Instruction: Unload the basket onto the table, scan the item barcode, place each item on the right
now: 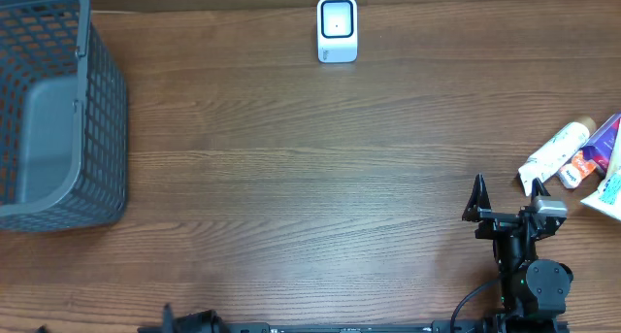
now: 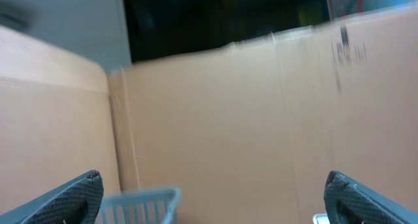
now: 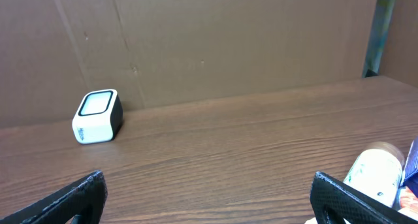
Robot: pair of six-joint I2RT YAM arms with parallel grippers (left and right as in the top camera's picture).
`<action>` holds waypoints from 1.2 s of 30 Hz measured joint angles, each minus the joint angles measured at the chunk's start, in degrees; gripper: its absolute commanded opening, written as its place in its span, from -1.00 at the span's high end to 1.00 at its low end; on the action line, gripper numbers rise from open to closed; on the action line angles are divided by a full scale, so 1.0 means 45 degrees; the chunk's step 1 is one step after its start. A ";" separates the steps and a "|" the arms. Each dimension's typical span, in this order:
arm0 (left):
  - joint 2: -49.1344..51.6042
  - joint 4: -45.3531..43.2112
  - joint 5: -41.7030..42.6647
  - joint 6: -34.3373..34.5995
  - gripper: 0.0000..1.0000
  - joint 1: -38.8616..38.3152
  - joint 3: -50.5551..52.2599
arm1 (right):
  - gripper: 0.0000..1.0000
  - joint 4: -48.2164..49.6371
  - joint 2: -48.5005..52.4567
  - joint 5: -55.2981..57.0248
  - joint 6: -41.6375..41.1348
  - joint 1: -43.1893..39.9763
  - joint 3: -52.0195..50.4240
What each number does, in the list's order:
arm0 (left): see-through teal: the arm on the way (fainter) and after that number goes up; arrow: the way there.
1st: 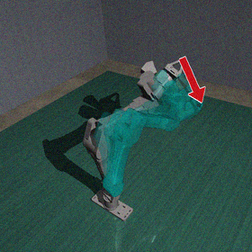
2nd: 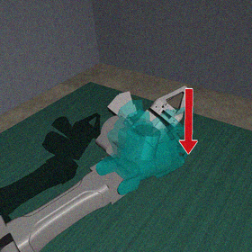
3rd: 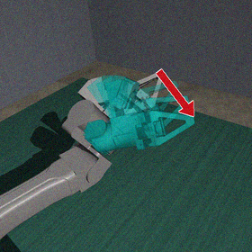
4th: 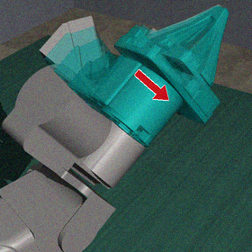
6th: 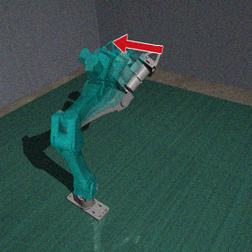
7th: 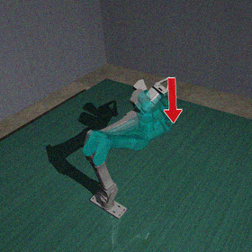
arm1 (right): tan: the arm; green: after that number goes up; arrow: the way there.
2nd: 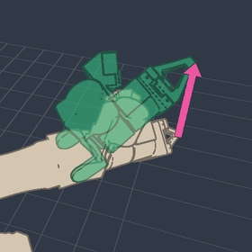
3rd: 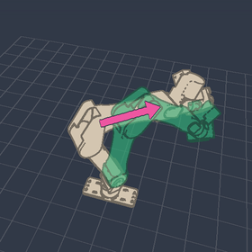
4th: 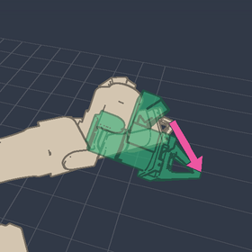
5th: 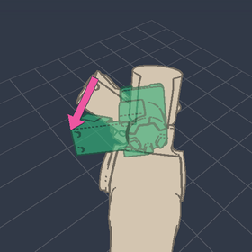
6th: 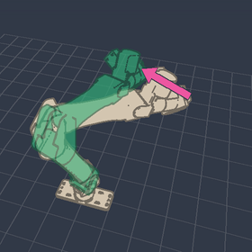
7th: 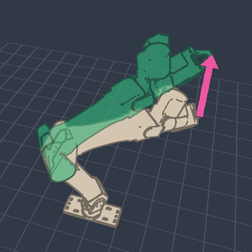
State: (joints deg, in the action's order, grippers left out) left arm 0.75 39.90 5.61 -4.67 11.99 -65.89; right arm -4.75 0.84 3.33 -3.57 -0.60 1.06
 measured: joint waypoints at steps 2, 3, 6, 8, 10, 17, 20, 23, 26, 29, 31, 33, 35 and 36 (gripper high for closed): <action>0.0000 0.1010 0.0272 -0.0097 -1.00 0.0000 0.0015 | -1.00 0.0010 0.0000 0.0000 -0.0005 0.0000 0.0000; -0.0005 0.1462 0.0442 -0.0146 -1.00 0.0000 0.0073 | -1.00 0.0000 0.0000 0.0005 0.0000 0.0000 0.0000; -0.0005 0.2011 0.0801 -0.0287 -1.00 0.0000 0.0486 | -1.00 0.0005 0.0000 0.0000 0.0005 0.0000 0.0000; -0.0010 0.1792 0.1025 -0.0325 -0.99 0.0000 0.1151 | -1.00 0.0010 0.0000 -0.0005 0.0019 0.0000 0.0000; -0.0010 0.1171 0.1195 -0.0330 -1.00 0.0000 0.2069 | -1.00 0.0010 0.0000 -0.0010 0.0034 0.0000 0.0000; -0.0010 -0.2506 0.2035 -0.0335 -1.00 -0.0087 0.6873 | -1.00 0.0005 0.0000 -0.0019 0.0039 0.0000 0.0000; 0.0005 -0.4430 0.2589 -0.0335 -0.99 -0.0262 0.8796 | -1.00 0.0005 0.0000 -0.0024 0.0044 0.0000 0.0000; 0.0005 -0.6028 0.2832 -0.0335 -1.00 -0.0680 1.0603 | -1.00 0.0000 0.0000 -0.0019 0.0044 0.0000 0.0000; 0.0000 -0.7116 0.2715 -0.0340 -0.99 -0.1049 1.1803 | -1.00 0.0005 0.0000 -0.0019 0.0039 0.0000 0.0000; 0.0000 -0.7509 0.2293 -0.0306 -1.00 -0.1350 1.2512 | -1.00 -0.0005 0.0000 -0.0024 0.0039 0.0000 0.0000; 0.0000 -0.7567 0.1851 0.0024 -1.00 -0.1574 1.2881 | -1.00 0.0000 0.0000 -0.0019 0.0039 0.0000 0.0000; 0.0000 -0.7606 0.1297 0.0699 -1.00 -0.1763 1.3168 | -1.00 0.0000 0.0000 -0.0019 0.0039 0.0000 0.0000; 0.0000 -0.7834 0.0763 0.1277 -1.00 -0.1909 1.3415 | -1.00 0.0005 0.0000 -0.0024 0.0039 0.0000 0.0000; 0.0000 -0.7927 0.0515 0.1472 -1.00 -0.1957 1.3542 | -1.00 0.0005 0.0000 -0.0024 0.0044 0.0000 0.0000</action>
State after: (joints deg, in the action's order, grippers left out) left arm 0.75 4.23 7.92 1.96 3.18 -4.95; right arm -4.73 0.84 3.22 -3.38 -0.60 1.06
